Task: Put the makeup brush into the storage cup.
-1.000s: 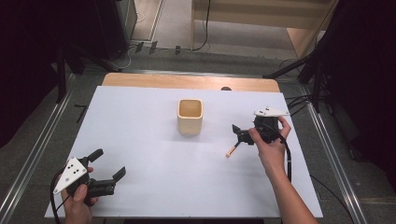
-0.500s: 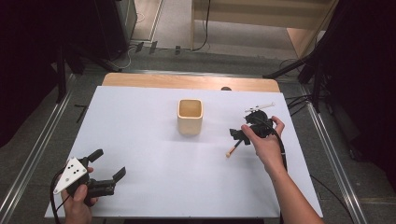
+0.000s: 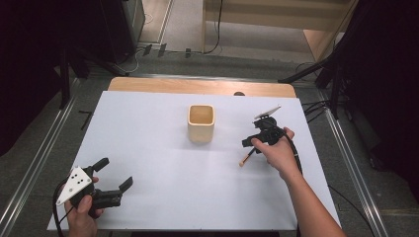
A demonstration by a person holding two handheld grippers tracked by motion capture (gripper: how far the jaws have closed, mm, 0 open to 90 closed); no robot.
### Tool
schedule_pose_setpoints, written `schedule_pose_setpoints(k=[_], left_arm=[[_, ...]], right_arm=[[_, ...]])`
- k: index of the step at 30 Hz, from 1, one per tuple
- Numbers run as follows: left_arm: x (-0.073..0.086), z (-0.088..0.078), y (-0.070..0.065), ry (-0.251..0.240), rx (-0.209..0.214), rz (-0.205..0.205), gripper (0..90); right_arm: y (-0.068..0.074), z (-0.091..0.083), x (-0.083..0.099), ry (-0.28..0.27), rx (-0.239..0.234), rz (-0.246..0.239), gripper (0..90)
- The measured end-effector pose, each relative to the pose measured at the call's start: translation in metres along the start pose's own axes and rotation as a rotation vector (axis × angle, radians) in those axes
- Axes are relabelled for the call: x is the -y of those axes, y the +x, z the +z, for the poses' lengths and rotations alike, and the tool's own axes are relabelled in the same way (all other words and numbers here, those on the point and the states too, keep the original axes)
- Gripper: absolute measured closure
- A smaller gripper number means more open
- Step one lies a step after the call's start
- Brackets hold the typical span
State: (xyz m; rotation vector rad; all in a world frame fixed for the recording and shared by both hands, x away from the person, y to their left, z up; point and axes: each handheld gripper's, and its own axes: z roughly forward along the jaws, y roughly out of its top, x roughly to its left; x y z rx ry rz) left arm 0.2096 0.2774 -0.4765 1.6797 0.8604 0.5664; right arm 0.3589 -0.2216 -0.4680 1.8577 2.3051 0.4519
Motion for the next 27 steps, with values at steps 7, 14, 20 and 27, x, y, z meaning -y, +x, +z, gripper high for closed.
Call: schedule_pose_setpoints(k=[7, 14, 20, 27], left_arm=[[0.0, 0.0, 0.0, 0.002, 0.0, 0.0, 0.0], [0.0, 0.0, 0.001, 0.002, 0.001, -0.001, 0.0], [0.0, 0.0, 0.001, 0.003, 0.001, -0.001, 0.0], [0.0, 0.0, 0.0, 0.005, 0.001, 0.0, 0.0]], right_arm=[[0.003, 0.006, -0.001, 0.046, 0.028, 0.019, 13.6], [0.006, 0.012, 0.0, 0.111, 0.054, 0.032, 18.7], [0.005, 0.015, -0.002, 0.19, -0.006, 0.126, 23.4], [0.008, 0.02, -0.004, 0.233, 0.033, 0.135, 39.3]])
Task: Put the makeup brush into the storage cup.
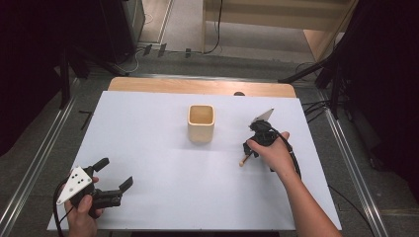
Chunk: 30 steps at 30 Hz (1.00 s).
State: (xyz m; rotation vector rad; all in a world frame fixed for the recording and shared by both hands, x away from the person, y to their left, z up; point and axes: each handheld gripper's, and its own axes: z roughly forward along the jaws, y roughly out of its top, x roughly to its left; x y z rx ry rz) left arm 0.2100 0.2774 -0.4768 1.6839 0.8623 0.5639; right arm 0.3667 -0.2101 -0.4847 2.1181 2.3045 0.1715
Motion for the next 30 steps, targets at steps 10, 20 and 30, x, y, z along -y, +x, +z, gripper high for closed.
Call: schedule_pose_setpoints(k=[10, 20, 30], left_arm=[[0.0, 0.001, -0.001, 0.005, 0.001, 0.004, 0.0], [-0.002, 0.013, -0.003, 0.018, 0.019, -0.007, 0.0], [-0.017, 0.03, -0.012, 0.024, 0.06, -0.003, 0.0]], right_arm=[[-0.004, -0.002, -0.002, 0.006, 0.052, 0.04, 75.8], [-0.007, -0.003, 0.008, -0.059, 0.04, -0.033, 85.0], [-0.007, -0.013, 0.031, -0.213, 0.012, -0.079, 85.0]])
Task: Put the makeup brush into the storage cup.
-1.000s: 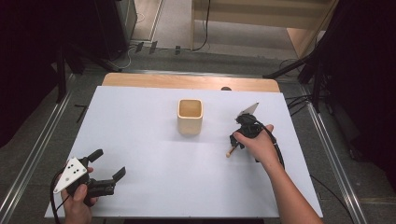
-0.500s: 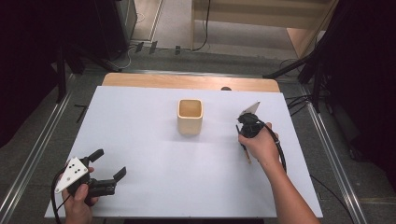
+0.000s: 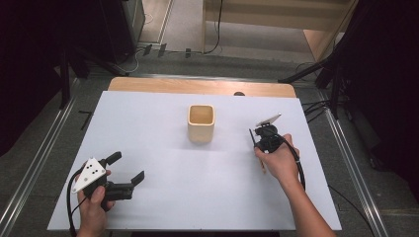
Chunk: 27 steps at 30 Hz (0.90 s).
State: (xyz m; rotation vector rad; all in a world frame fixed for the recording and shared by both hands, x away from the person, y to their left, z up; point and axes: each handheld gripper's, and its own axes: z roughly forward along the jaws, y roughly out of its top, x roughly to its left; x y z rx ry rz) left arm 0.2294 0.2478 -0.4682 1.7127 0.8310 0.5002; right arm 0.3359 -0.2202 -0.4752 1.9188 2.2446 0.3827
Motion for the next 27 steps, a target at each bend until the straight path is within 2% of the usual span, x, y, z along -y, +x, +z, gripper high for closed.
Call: schedule_pose_setpoints(k=[7, 13, 16, 19, 22, 27], left_arm=[[-0.009, 0.016, -0.004, 0.011, 0.029, 0.003, 0.0], [-0.016, 0.031, -0.01, 0.014, 0.063, 0.002, 0.0], [-0.02, 0.039, -0.013, 0.016, 0.077, 0.003, 0.0], [-0.024, 0.047, -0.018, 0.021, 0.103, 0.021, 0.0], [-0.028, 0.055, -0.023, 0.022, 0.123, 0.031, 0.0], [-0.032, 0.067, -0.029, 0.025, 0.145, 0.027, 0.0]], right_arm=[[0.004, -0.011, 0.013, -0.114, -0.021, -0.048, 84.9], [0.007, -0.021, 0.023, -0.197, -0.029, -0.048, 85.0], [0.008, -0.026, 0.029, -0.257, -0.034, -0.062, 85.0], [0.009, -0.032, 0.035, -0.31, -0.039, -0.074, 85.0], [0.012, -0.037, 0.04, -0.356, -0.026, -0.097, 85.0], [0.012, -0.046, 0.049, -0.442, -0.033, -0.11, 85.0]])
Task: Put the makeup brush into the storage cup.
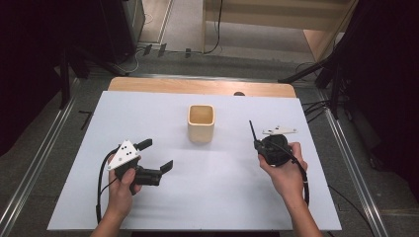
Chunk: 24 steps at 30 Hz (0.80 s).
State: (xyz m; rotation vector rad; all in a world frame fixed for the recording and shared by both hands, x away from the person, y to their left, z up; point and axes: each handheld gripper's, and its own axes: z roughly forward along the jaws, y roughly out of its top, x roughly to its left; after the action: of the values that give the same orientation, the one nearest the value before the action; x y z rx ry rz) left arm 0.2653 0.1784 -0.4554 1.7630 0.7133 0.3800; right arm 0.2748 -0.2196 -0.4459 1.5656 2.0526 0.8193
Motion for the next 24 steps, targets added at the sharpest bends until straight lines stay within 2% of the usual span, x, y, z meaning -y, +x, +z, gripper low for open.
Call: schedule_pose_setpoints(k=[2, 4, 9, 11, 13, 16, 24], left_arm=[[-0.002, 0.003, 0.0, 0.001, 0.012, -0.005, 0.0], [-0.005, 0.006, 0.0, -0.012, 0.027, -0.023, 0.0], [-0.013, 0.012, 0.001, -0.027, 0.025, -0.032, 0.0], [-0.016, 0.015, 0.001, -0.03, 0.026, -0.028, 0.0], [-0.018, 0.018, 0.0, -0.024, 0.031, -0.017, 0.0], [-0.021, 0.021, 0.0, -0.023, 0.065, -0.01, 0.0], [-0.027, 0.023, -0.007, -0.007, 0.117, 0.022, 0.0]], right_arm=[[0.0, -0.003, 0.002, -0.024, -0.01, 0.0, 85.0], [0.002, -0.005, 0.004, -0.045, -0.002, -0.025, 85.0], [0.007, -0.009, 0.009, -0.092, 0.001, -0.069, 85.0], [0.009, -0.01, 0.011, -0.116, -0.005, -0.077, 85.0], [0.012, -0.009, 0.013, -0.136, 0.002, -0.106, 85.0], [0.015, -0.009, 0.015, -0.162, -0.001, -0.122, 85.0], [0.02, -0.014, 0.021, -0.207, -0.011, -0.165, 84.9]])
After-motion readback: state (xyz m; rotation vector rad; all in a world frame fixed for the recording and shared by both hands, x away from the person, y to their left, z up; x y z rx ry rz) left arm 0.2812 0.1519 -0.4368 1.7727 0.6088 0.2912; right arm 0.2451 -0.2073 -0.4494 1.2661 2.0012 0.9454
